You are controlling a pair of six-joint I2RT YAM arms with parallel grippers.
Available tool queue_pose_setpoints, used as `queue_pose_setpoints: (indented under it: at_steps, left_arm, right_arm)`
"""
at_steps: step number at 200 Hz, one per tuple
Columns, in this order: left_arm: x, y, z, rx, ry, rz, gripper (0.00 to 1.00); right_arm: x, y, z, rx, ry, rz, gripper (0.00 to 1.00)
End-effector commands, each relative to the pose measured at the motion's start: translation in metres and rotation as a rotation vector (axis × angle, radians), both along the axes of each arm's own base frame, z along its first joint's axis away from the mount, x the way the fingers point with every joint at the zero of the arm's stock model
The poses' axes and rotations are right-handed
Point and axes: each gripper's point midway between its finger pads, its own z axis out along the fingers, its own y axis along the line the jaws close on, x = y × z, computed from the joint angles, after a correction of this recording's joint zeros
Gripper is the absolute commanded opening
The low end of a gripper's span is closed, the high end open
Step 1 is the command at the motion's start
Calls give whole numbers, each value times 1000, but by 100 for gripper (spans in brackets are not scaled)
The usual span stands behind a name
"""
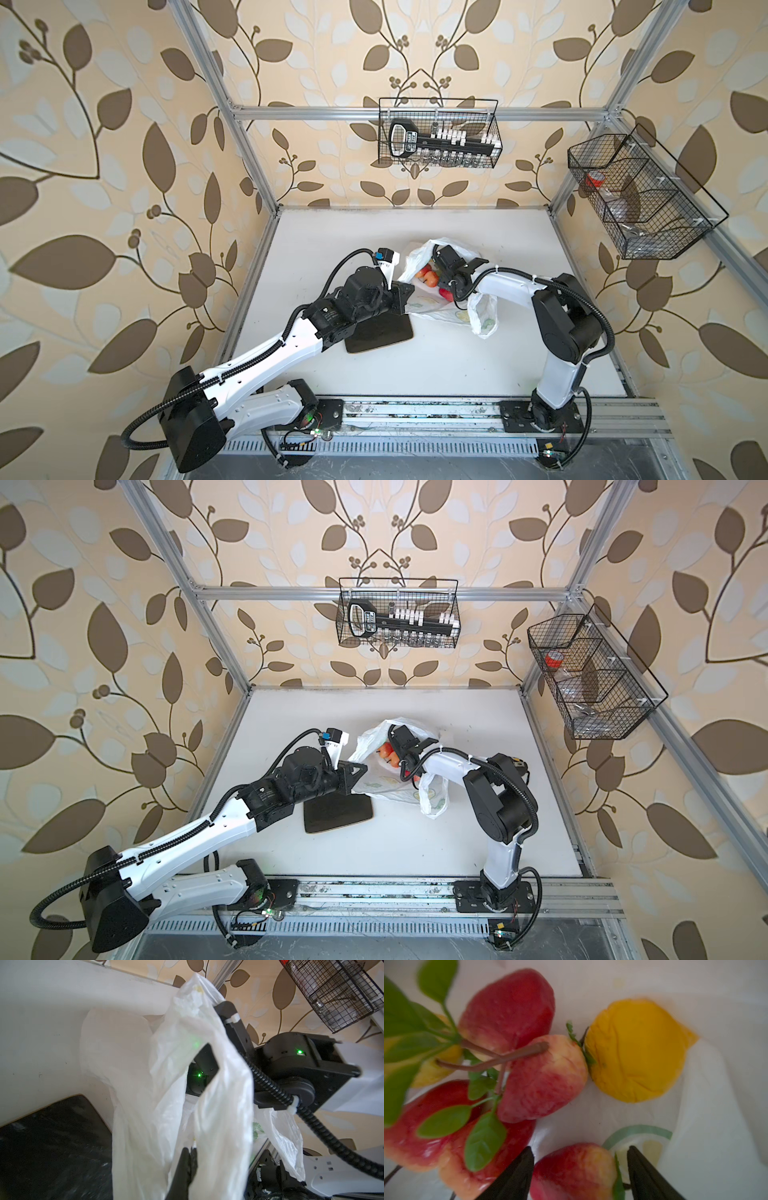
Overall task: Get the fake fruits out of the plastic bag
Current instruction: 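Grasp a red fake pear inside the bag with the right gripper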
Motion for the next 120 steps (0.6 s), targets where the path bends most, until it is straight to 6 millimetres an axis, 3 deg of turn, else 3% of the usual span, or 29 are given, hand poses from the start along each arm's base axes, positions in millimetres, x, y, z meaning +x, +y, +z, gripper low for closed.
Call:
queue_pose_setpoints:
  at_steps: [1,67,91,120]
  left_arm:
    - [-6,-3,11,-29,-29,-24,0]
    - [-4,-5,11,-27,-30,-25,0]
    - [-2,-3,9,-13,-25,-10,0]
    - [2,4,3,24,-13,35,0]
  right_arm:
    - [-6,-12,-7,-62,43,-44,76]
    - [-11,1,-35,-39,139,18,84]
    - [-8,8,-33,-16,134,34,72]
    - [-6,12,-15,19,97,60,51]
